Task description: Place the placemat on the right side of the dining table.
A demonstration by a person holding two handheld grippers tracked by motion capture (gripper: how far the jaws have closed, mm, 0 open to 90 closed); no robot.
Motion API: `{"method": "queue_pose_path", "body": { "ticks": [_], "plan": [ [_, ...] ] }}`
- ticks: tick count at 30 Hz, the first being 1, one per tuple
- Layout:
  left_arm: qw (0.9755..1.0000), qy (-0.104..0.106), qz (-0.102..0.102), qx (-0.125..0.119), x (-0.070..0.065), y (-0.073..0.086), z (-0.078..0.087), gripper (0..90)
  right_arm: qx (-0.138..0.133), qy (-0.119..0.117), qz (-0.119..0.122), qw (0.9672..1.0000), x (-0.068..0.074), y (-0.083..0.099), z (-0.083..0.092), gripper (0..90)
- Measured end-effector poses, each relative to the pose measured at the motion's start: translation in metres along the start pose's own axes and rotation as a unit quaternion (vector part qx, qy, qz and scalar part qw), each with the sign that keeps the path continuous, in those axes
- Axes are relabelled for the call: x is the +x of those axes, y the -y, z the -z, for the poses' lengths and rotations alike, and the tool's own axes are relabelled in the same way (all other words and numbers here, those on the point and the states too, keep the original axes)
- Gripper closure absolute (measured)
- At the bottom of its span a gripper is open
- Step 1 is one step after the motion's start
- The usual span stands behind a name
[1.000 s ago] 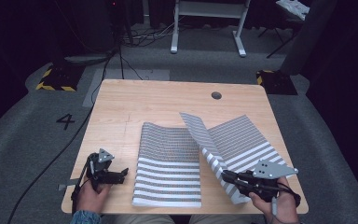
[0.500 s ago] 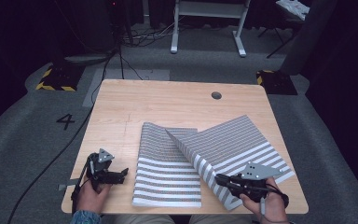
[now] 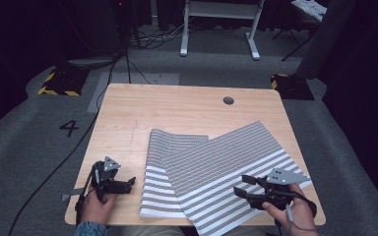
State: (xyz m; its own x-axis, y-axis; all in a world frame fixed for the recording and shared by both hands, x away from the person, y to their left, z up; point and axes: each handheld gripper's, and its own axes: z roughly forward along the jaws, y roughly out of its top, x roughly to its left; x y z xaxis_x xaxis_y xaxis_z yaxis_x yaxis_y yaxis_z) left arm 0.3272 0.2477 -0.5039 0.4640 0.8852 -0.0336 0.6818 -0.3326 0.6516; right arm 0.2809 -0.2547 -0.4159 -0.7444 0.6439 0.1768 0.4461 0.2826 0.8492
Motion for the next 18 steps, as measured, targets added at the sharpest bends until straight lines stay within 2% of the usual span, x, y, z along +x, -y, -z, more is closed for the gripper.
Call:
{"method": "queue_pose_path", "body": {
  "ticks": [1, 2, 3, 4, 5, 6, 7, 8, 10, 12, 13, 15, 16, 18],
  "plan": [
    [1.0, 0.0, 0.0, 0.0, 0.0, 0.0, 0.0, 0.2, 0.004, 0.018, -0.01, 0.9998, -0.01, 0.003, 0.007, 40.4],
    [1.0, 0.0, 0.0, 0.0, 0.0, 0.0, 0.0, 0.2, 0.004, 0.018, -0.01, 0.9998, -0.01, 0.003, 0.007, 40.4],
    [1.0, 0.0, 0.0, 0.0, 0.0, 0.0, 0.0, 0.2, 0.006, 0.041, -0.02, 0.9989, -0.022, 0.007, 0.014, 39.9],
    [1.0, -0.001, 0.0, 0.0, 0.0, 0.0, 0.0, 0.2, 0.006, 0.055, -0.027, 0.9981, -0.028, 0.009, 0.018, 39.6],
    [1.0, -0.001, 0.0, 0.0, 0.0, 0.0, 0.0, 0.2, 0.006, 0.055, -0.027, 0.9981, -0.028, 0.009, 0.018, 39.6],
    [1.0, -0.001, 0.0, 0.0, 0.0, 0.0, 0.0, 0.2, 0.008, 0.084, -0.035, 0.9958, -0.04, 0.014, 0.025, 39.3],
    [1.0, -0.001, 0.0, 0.0, 0.0, 0.0, 0.0, 0.2, 0.008, 0.084, -0.035, 0.9958, -0.04, 0.014, 0.025, 39.3],
    [1.0, -0.001, 0.0, 0.0, 0.0, 0.0, 0.0, 0.2, 0.011, 0.115, -0.041, 0.9925, -0.052, 0.02, 0.032, 39.2],
    [1.0, -0.002, -0.001, 0.0, 0.0, 0.0, 0.0, 0.2, 0.011, 0.139, -0.055, 0.9888, -0.063, 0.025, 0.038, 38.8],
    [1.0, -0.002, 0.001, -0.002, 0.0, 0.0, 0.0, 0.2, 0.016, 0.152, -0.064, 0.9861, -0.073, 0.03, 0.044, 38.5],
    [1.0, -0.003, 0.003, -0.003, 0.0, 0.0, -0.001, 0.2, 0.016, 0.152, -0.064, 0.9861, -0.073, 0.03, 0.044, 38.5],
    [1.0, -0.002, 0.003, -0.003, -0.001, 0.0, -0.001, 0.2, 0.022, 0.16, -0.073, 0.9841, -0.081, 0.036, 0.048, 37.6],
    [1.0, -0.002, 0.003, -0.003, -0.001, 0.0, -0.001, 0.2, 0.028, 0.171, -0.085, 0.9813, -0.088, 0.041, 0.051, 36.8],
    [1.0, -0.002, 0.003, -0.003, -0.001, 0.0, -0.001, 0.2, 0.032, 0.175, -0.088, 0.9801, -0.091, 0.044, 0.052, 36.3]
  ]
}}
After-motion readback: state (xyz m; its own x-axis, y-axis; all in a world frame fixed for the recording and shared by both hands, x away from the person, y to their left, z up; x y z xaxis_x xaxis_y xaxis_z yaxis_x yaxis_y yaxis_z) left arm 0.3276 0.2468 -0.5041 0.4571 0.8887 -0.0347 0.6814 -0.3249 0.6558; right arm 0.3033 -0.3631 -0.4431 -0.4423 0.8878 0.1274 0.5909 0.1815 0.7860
